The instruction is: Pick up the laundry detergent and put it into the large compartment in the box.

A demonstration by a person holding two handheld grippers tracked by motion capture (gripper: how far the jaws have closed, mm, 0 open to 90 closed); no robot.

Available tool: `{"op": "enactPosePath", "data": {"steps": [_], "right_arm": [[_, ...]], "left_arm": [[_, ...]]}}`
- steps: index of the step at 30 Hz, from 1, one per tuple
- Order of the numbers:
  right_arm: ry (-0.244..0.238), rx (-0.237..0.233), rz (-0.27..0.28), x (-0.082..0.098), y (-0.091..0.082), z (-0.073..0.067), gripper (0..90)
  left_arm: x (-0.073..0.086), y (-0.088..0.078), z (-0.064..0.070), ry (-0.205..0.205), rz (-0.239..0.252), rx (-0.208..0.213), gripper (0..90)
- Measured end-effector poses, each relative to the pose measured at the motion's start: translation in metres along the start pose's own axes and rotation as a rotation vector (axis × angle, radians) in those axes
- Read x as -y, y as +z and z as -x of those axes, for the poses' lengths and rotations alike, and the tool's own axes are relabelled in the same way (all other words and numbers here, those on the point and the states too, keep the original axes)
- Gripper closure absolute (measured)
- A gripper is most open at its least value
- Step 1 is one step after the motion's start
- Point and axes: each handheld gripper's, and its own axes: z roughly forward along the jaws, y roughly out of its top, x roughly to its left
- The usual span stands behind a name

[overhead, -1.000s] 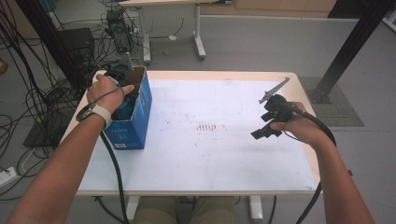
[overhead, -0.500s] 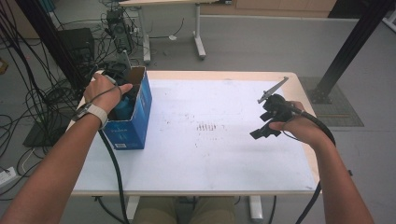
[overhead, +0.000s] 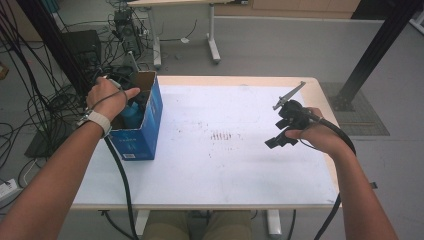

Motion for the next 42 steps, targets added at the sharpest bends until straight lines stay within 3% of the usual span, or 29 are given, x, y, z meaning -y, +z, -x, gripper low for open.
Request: {"op": "enactPosePath", "data": {"steps": [10, 12, 20, 22, 25, 29, 31, 42], "right_arm": [[-0.007, 0.001, 0.0, -0.002, -0.002, -0.001, 12.1], [-0.003, 0.002, 0.0, -0.001, -0.002, -0.002, 12.1], [0.005, 0.007, 0.0, 0.003, -0.005, -0.002, 12.0], [0.004, 0.009, -0.001, 0.003, -0.005, -0.002, 12.1], [0.003, 0.011, 0.001, 0.003, -0.006, -0.003, 12.1], [0.004, 0.01, 0.0, 0.0, -0.007, -0.003, 12.1], [0.003, 0.011, 0.001, 0.0, -0.008, -0.003, 12.0], [0.009, 0.009, -0.002, -0.001, -0.005, -0.002, 12.0]], "left_arm": [[0.002, -0.013, -0.001, 0.004, 0.023, -0.004, 14.8], [0.002, -0.016, -0.005, 0.0, 0.023, 0.019, 14.3], [0.004, -0.028, -0.01, 0.006, 0.04, 0.045, 10.8], [0.004, -0.032, -0.01, 0.018, 0.041, 0.049, 10.6], [0.0, -0.035, -0.015, 0.031, 0.025, 0.093, 8.4], [-0.003, -0.044, -0.013, 0.058, 0.027, 0.087, 7.8], [-0.003, -0.049, -0.017, 0.066, 0.029, 0.113, 6.8], [0.002, -0.081, -0.019, 0.173, 0.081, 0.159, 5.0]]}}
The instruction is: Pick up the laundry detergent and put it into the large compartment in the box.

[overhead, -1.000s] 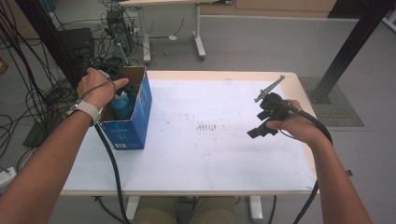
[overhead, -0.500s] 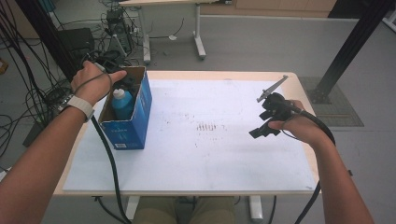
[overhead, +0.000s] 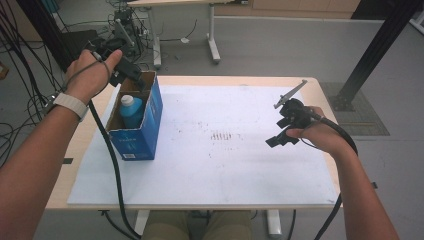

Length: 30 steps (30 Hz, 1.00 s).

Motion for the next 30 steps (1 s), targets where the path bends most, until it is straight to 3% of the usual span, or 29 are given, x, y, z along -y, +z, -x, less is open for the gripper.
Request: {"op": "enactPosePath", "data": {"steps": [3, 8, 13, 17, 21, 25, 30], "right_arm": [[0.001, 0.002, 0.001, -0.001, 0.0, 0.0, 12.0], [0.001, 0.005, -0.002, -0.003, -0.002, -0.001, 12.0], [0.01, 0.006, -0.005, -0.001, -0.002, -0.001, 12.1], [0.013, 0.009, -0.008, -0.001, -0.003, -0.001, 12.0], [0.017, 0.011, -0.005, 0.0, -0.004, -0.002, 12.1], [0.017, 0.016, -0.002, 0.001, -0.005, -0.001, 12.0], [0.024, 0.018, 0.004, 0.002, -0.006, -0.001, 12.1]], "left_arm": [[-0.001, -0.005, 0.008, 0.029, 0.003, -0.01, 5.0], [0.0, -0.013, 0.015, 0.131, 0.02, 0.027, 5.0], [-0.005, -0.013, 0.033, 0.237, -0.006, -0.003, 5.2], [-0.01, -0.013, 0.038, 0.284, -0.021, 0.003, 5.4], [-0.012, -0.013, 0.045, 0.36, -0.016, -0.008, 5.1], [-0.018, -0.012, 0.05, 0.389, -0.028, -0.008, 5.0], [-0.023, -0.012, 0.056, 0.455, -0.029, -0.004, 5.1]]}}
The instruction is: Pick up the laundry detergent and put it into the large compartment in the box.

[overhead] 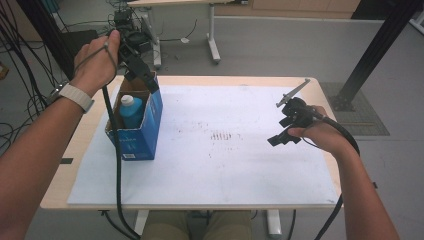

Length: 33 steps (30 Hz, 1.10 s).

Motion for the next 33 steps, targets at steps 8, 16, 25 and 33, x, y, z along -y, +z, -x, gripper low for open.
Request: {"op": "enactPosePath", "data": {"steps": [8, 16, 25, 33], "right_arm": [[0.005, 0.006, -0.002, 0.0, -0.002, 0.0, 12.1], [0.015, 0.014, 0.004, 0.003, -0.005, 0.0, 12.0], [0.027, 0.022, 0.004, 0.007, -0.009, -0.001, 12.1], [0.032, 0.028, 0.004, 0.007, -0.01, -0.001, 12.0]], "left_arm": [[-0.017, 0.001, 0.012, 0.123, -0.024, -0.006, 5.4], [-0.033, 0.008, 0.016, 0.187, -0.049, 0.022, 5.4], [-0.048, 0.016, 0.014, 0.255, -0.063, 0.06, 5.7], [-0.058, 0.024, 0.016, 0.305, -0.073, 0.086, 5.7]]}}
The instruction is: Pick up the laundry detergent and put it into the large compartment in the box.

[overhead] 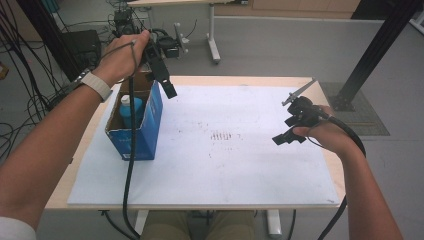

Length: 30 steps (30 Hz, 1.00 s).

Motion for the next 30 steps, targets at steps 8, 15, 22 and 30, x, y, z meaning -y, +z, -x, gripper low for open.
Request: {"op": "enactPosePath", "data": {"steps": [8, 15, 22, 30], "right_arm": [[0.004, -0.001, 0.002, -0.002, 0.0, 0.001, 12.1], [0.006, -0.001, 0.003, -0.003, 0.0, 0.002, 12.0], [0.004, -0.001, 0.007, -0.003, -0.001, 0.002, 12.1], [0.007, 0.002, 0.009, 0.0, -0.003, 0.002, 12.1]], "left_arm": [[-0.011, 0.005, -0.002, 0.061, -0.007, 0.028, 5.7], [-0.021, 0.014, -0.001, 0.13, -0.014, 0.063, 5.9], [-0.033, 0.02, 0.004, 0.201, -0.036, 0.09, 5.9], [-0.046, 0.031, 0.015, 0.291, -0.058, 0.089, 6.0]]}}
